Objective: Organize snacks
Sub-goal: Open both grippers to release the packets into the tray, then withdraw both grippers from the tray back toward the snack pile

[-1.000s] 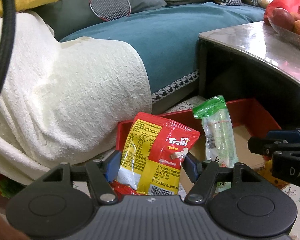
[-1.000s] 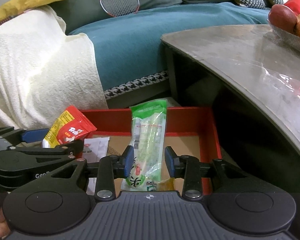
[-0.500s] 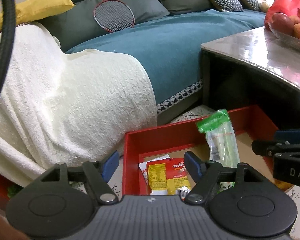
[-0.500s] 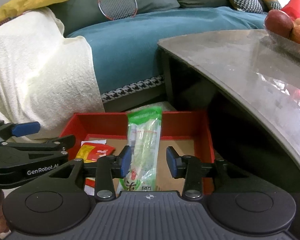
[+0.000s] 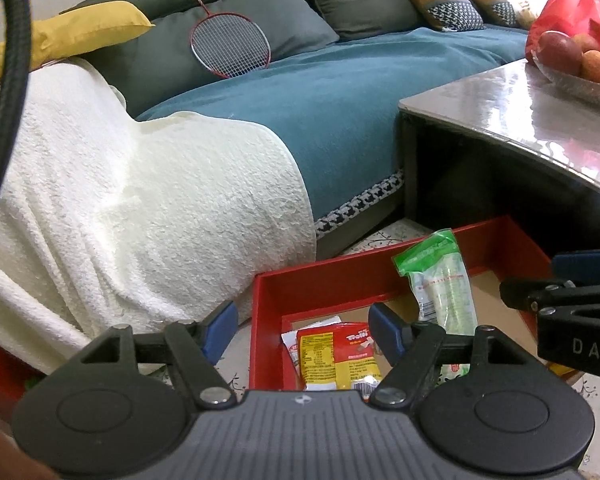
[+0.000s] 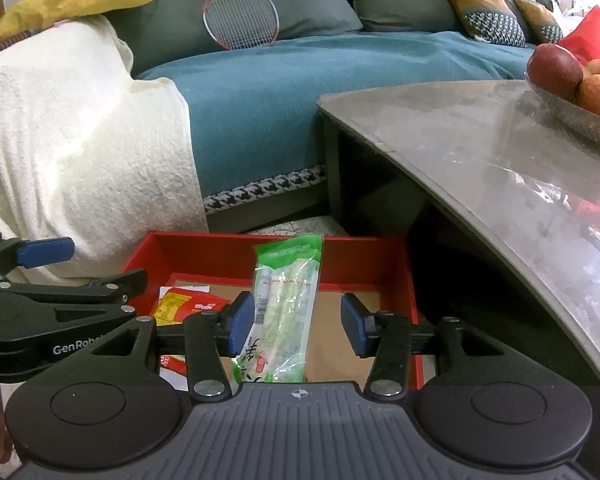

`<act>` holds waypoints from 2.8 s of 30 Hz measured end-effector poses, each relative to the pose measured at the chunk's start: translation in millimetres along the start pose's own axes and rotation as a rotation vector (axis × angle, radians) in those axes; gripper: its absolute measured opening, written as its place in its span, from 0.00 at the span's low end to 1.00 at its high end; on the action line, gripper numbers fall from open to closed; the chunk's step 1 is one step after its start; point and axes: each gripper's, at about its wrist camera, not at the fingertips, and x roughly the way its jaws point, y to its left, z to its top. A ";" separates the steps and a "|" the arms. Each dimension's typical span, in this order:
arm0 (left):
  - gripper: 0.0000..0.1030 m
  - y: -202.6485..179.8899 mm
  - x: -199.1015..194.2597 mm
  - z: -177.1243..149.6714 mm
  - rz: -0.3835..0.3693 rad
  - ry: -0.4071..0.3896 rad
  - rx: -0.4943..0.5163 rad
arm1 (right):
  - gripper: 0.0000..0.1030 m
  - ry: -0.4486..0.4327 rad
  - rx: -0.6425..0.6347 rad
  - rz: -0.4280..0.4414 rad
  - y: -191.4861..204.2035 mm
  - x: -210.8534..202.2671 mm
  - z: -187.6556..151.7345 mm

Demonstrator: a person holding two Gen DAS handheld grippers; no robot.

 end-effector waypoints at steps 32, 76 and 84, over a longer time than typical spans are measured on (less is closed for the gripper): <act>0.64 4.2 -23.6 -22.3 0.009 0.015 0.008 | 0.67 -0.028 -0.084 -0.025 13.6 -27.6 -8.2; 0.64 7.5 -100.9 -100.8 -0.063 0.115 0.016 | 0.75 0.036 -0.201 0.032 49.8 -81.9 -71.1; 0.64 10.2 -105.1 -113.3 -0.061 0.145 0.026 | 0.75 0.053 -0.212 0.051 53.2 -82.4 -77.4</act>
